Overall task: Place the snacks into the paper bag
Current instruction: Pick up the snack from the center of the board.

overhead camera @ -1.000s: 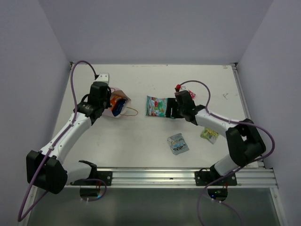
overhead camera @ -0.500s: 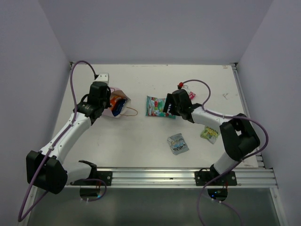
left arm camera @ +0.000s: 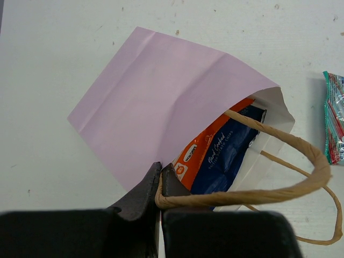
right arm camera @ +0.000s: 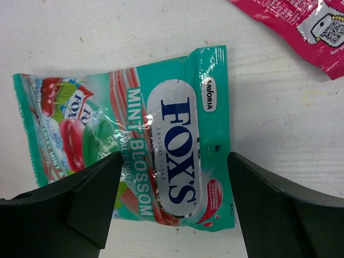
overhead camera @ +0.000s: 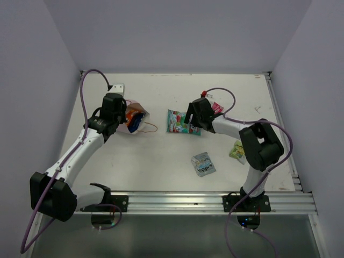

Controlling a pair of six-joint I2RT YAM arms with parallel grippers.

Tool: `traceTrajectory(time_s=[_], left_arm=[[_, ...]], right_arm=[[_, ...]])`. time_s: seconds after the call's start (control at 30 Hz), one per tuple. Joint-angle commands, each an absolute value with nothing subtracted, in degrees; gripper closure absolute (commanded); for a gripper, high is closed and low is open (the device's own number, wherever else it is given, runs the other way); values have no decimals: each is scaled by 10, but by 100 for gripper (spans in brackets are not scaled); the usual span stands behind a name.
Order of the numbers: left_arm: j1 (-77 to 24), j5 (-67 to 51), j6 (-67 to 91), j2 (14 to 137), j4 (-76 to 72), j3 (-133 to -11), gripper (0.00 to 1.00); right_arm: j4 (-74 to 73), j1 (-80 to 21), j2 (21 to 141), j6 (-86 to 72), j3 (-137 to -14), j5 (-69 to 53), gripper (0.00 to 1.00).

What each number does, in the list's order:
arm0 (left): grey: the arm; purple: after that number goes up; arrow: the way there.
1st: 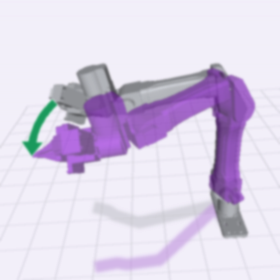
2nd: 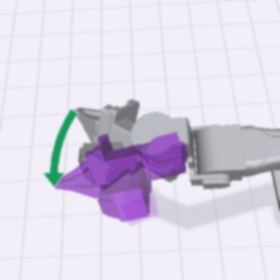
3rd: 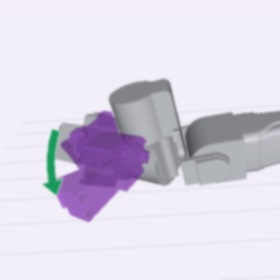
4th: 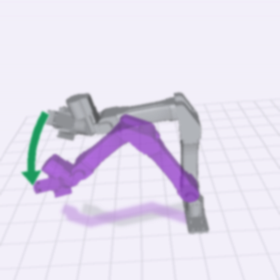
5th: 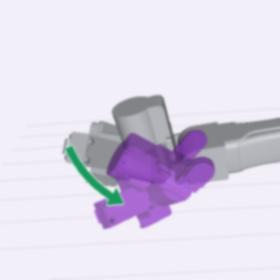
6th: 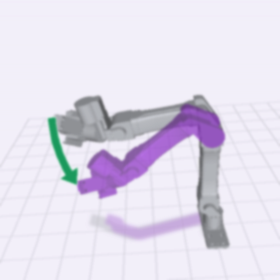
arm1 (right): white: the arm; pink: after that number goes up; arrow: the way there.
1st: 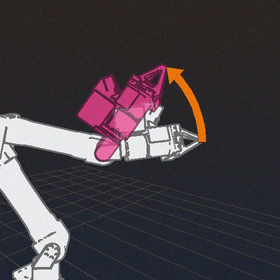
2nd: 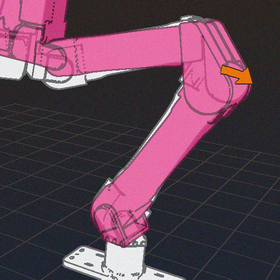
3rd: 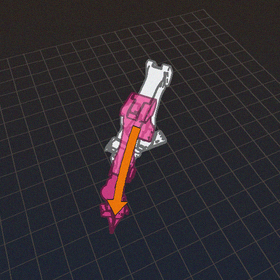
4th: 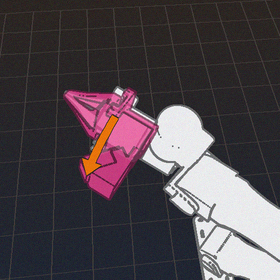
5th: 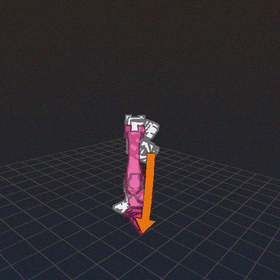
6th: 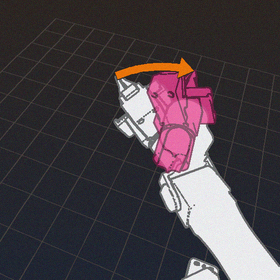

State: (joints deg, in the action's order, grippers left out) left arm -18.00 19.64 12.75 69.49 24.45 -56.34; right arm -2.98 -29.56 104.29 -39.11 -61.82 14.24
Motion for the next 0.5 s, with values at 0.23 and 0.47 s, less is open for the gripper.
traceTrajectory(time_s=[0.23, 0.47], left_arm=[[-173, 194, 125, 679, 221, -558, 100], [-172, 193, 125, 679, 222, -557, 100]], right_arm=[[-6, -294, 1096, -393, -614, 168, 21], [32, -293, 1090, -380, -573, 104, 65]])
